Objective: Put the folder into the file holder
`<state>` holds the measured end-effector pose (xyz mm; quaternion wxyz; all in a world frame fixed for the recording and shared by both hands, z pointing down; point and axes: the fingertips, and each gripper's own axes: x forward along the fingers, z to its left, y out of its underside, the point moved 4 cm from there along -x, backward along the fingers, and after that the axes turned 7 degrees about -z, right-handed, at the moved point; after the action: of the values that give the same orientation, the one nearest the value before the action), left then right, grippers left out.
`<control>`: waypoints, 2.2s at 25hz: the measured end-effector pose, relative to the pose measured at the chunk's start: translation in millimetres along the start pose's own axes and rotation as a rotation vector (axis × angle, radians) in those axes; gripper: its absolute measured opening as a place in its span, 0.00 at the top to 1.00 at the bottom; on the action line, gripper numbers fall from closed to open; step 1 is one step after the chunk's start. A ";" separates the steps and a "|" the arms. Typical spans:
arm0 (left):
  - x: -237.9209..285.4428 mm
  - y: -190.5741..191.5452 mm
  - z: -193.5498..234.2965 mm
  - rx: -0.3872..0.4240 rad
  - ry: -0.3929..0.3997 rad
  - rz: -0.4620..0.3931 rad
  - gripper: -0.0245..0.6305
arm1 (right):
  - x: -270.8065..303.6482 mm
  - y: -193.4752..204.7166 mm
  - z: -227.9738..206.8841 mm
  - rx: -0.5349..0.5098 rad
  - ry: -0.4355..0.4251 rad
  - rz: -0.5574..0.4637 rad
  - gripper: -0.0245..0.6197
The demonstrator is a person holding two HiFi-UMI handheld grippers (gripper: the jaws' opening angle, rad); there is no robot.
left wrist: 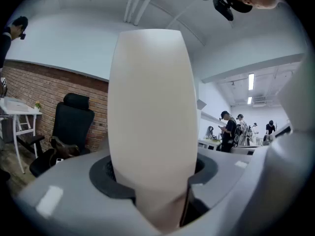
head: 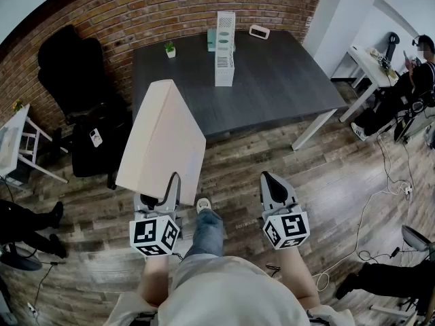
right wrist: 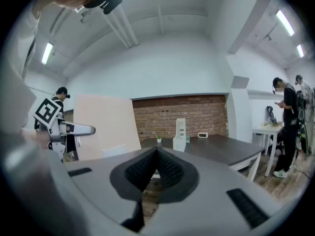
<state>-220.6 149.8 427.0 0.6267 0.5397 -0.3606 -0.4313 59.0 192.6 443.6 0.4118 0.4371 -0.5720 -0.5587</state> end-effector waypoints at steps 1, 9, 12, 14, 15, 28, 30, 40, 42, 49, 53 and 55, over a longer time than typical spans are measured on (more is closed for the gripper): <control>-17.4 0.7 -5.2 0.000 0.001 0.000 0.55 | -14.1 -2.6 6.1 0.000 -0.001 -0.005 0.96; -124.9 -10.1 -36.9 0.038 0.014 -0.027 0.55 | -110.0 -18.3 47.7 0.038 -0.007 -0.036 0.96; -144.6 -17.2 -42.0 0.035 0.017 -0.045 0.55 | -130.2 -22.9 55.0 0.041 -0.015 -0.047 0.96; -152.8 -17.9 -44.6 0.026 0.021 -0.050 0.55 | -139.5 -24.1 55.1 0.042 -0.006 -0.053 0.96; -156.1 -17.6 -45.7 0.024 0.021 -0.050 0.55 | -143.1 -25.1 54.9 0.041 -0.001 -0.058 0.96; -169.3 -26.4 -59.4 0.024 0.014 -0.051 0.55 | -160.6 -34.5 62.1 -0.012 -0.033 -0.048 0.96; -168.9 -25.8 -59.8 0.021 0.013 -0.047 0.55 | -159.7 -34.6 61.0 -0.009 -0.028 -0.050 0.96; -131.7 -12.4 -49.1 0.017 0.021 -0.028 0.55 | -125.8 -20.5 52.1 0.037 -0.088 -0.030 0.54; -116.6 -9.8 -47.3 0.016 0.023 -0.027 0.55 | -113.4 -15.4 45.3 0.046 -0.100 -0.020 0.46; -46.5 -8.2 -34.4 0.006 0.016 -0.030 0.55 | -54.9 -13.8 13.0 0.037 -0.103 -0.036 0.28; 2.3 -17.0 -24.3 0.007 0.026 -0.042 0.55 | -10.5 -20.3 -5.7 0.023 -0.097 -0.038 0.25; 27.9 -23.6 -18.3 0.010 0.035 -0.049 0.55 | 12.8 -25.6 -14.1 0.019 -0.094 -0.044 0.25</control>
<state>-197.1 129.5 400.4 0.6194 0.5590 -0.3384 -0.4351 69.9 176.5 418.4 0.3680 0.4266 -0.5862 -0.5822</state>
